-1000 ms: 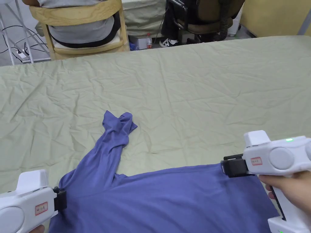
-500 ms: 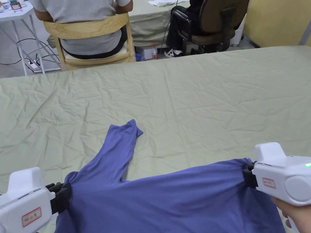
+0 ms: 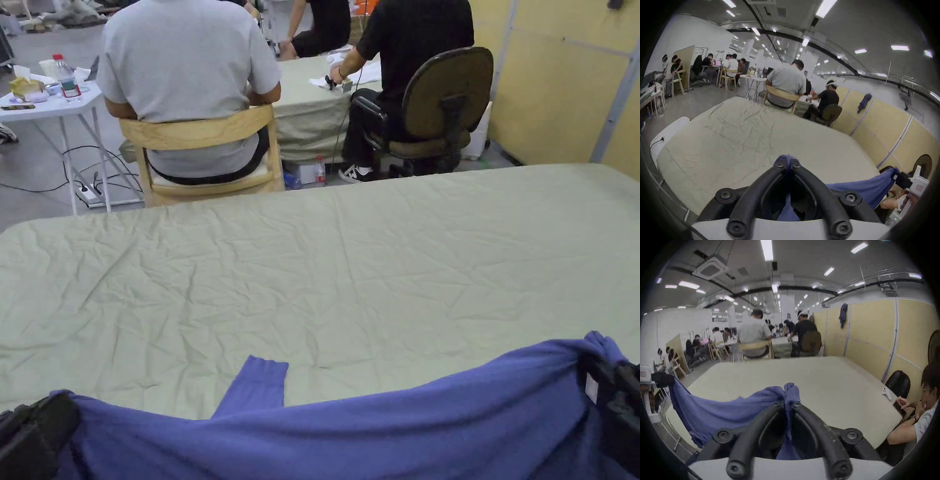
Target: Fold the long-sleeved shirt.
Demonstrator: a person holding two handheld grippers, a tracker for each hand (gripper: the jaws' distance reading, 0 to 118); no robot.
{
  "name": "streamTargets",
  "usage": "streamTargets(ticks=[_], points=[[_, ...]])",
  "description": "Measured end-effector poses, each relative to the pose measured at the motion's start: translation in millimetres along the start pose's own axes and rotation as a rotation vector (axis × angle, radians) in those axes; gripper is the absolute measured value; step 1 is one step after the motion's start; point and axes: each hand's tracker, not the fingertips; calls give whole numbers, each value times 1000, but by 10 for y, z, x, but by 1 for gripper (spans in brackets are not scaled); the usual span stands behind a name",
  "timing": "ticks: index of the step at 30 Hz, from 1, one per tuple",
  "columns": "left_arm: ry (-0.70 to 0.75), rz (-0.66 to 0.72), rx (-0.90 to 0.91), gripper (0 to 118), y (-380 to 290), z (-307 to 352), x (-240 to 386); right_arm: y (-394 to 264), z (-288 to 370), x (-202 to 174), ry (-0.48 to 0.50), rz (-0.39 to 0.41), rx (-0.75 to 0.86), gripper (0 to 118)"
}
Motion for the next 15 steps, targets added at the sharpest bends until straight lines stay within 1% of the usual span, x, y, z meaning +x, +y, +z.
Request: streamTargets(ticks=[2,5,12,15], points=[[-3,-39,50,2,209,108,84,193,98,-14,9,12,47,10],[-44,-67,129,2,600,206,206,581,153,-31,18,44,123,10],[-94,-148,239,2,1648,-1,464,1707,-6,-106,19,79,270,10],[-131,-150,267,2,2087,-174,544,2219,-138,-140,22,78,303,10]])
